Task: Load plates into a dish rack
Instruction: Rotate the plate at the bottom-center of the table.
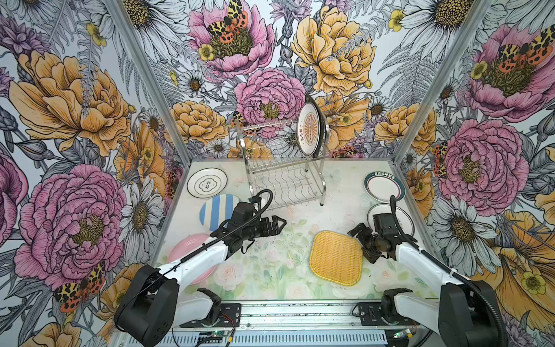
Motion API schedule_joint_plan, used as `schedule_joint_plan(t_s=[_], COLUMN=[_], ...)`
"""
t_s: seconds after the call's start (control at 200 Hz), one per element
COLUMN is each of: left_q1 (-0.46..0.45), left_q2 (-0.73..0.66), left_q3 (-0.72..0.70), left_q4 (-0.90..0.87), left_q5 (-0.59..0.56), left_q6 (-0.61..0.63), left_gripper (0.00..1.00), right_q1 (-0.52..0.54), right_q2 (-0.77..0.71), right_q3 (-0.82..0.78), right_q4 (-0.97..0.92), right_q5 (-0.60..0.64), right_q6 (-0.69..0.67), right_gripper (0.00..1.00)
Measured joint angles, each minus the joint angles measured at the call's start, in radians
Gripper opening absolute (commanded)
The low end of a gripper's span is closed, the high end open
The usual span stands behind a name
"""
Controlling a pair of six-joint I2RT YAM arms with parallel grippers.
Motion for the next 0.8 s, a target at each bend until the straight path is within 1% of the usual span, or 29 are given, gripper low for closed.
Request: schedule_joint_plan(t_s=[0.29,0.415,0.5,0.656,0.716,0.801], left_q1=[0.000,-0.001,-0.001,-0.001,-0.001,-0.001], left_q2=[0.001,0.001,0.001,-0.005,-0.011,-0.017], left_q3=[0.000,0.000,0.000,0.000,-0.001,-0.001], left_q4=[0.000,0.001,0.000,-0.007,-0.011,-0.012], left_q5=[0.000,0.000,0.000,0.000,0.000,0.000], left_q6=[0.000,0.000,0.000,0.000,0.000,0.000], left_gripper=[0.99,0.99,0.99,0.98,0.99,0.99], right_q1=[0.089,0.104,0.072,-0.042,-0.061,-0.062], right_q2=[0.125,0.150,0.149,0.139,0.139,0.143], right_q3=[0.076,0.093,0.093,0.090,0.090,0.090], right_q4=[0.037,0.043,0.040,-0.009,-0.042,-0.074], right_q5=[-0.096,-0.147,-0.196,-0.252,-0.255,-0.270], right_q6=[-0.123,-0.196,-0.257,-0.420,-0.480,-0.537], right_gripper=[0.99,0.96,0.94,0.93,0.90,0.85])
